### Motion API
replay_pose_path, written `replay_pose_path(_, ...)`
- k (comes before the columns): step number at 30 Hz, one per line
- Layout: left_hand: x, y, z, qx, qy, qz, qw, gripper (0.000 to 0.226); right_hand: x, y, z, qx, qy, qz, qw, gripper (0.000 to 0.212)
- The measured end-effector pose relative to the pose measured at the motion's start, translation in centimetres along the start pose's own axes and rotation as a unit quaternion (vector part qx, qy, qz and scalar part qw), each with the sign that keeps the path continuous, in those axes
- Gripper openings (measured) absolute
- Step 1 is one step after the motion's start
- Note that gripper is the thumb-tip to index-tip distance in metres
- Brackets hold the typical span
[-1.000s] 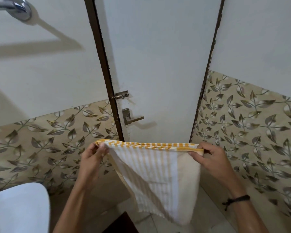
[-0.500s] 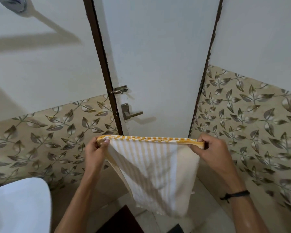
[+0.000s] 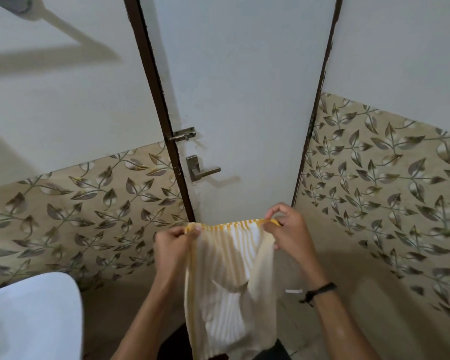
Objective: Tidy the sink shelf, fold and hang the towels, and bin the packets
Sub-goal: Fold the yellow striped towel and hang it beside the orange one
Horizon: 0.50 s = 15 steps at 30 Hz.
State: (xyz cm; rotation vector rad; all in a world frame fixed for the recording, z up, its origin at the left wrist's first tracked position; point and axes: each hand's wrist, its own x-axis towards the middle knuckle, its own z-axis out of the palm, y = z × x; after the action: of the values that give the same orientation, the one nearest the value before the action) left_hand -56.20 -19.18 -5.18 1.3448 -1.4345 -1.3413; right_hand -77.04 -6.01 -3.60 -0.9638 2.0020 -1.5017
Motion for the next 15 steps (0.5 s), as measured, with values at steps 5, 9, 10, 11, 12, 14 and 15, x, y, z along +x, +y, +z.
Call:
replay_pose_path(5,-3.2,-0.5,4.2,-0.087,-0.065,-0.068,0.992,0.008,-1.7,-1.0,5.9,-0.077,-0.013,-0.021,0.997,0.013)
replay_pose_path(9,-5.0,-0.1,4.6,-0.154,-0.091,-0.054,0.982,0.01,-2.6,-1.0,6.1,-0.157,-0.09,-0.058,0.982,0.014)
replay_pose_path(10,-5.1,-0.1,4.4,-0.161,-0.104,-0.05,0.98,0.011,-2.8,-1.0,5.9,-0.156,-0.114,-0.07,0.979,0.019)
replay_pose_path(11,-5.2,0.0,4.3,-0.162,-0.118,-0.044,0.979,0.012,-3.0,-1.0,5.6,-0.159,-0.129,-0.085,0.975,0.025)
replay_pose_path(12,-5.3,0.0,4.3,-0.16,-0.133,-0.037,0.977,0.013,-3.2,-1.1,5.5,-0.165,-0.135,-0.099,0.972,0.029)
replay_pose_path(14,-5.3,0.1,4.1,-0.157,-0.163,-0.022,0.974,0.013,-3.5,-1.2,5.2,-0.174,-0.134,-0.121,0.968,0.032)
replay_pose_path(15,-5.3,0.2,4.0,-0.154,-0.178,-0.01,0.972,0.013,-3.6,-1.3,5.1,-0.176,-0.134,-0.131,0.966,0.032)
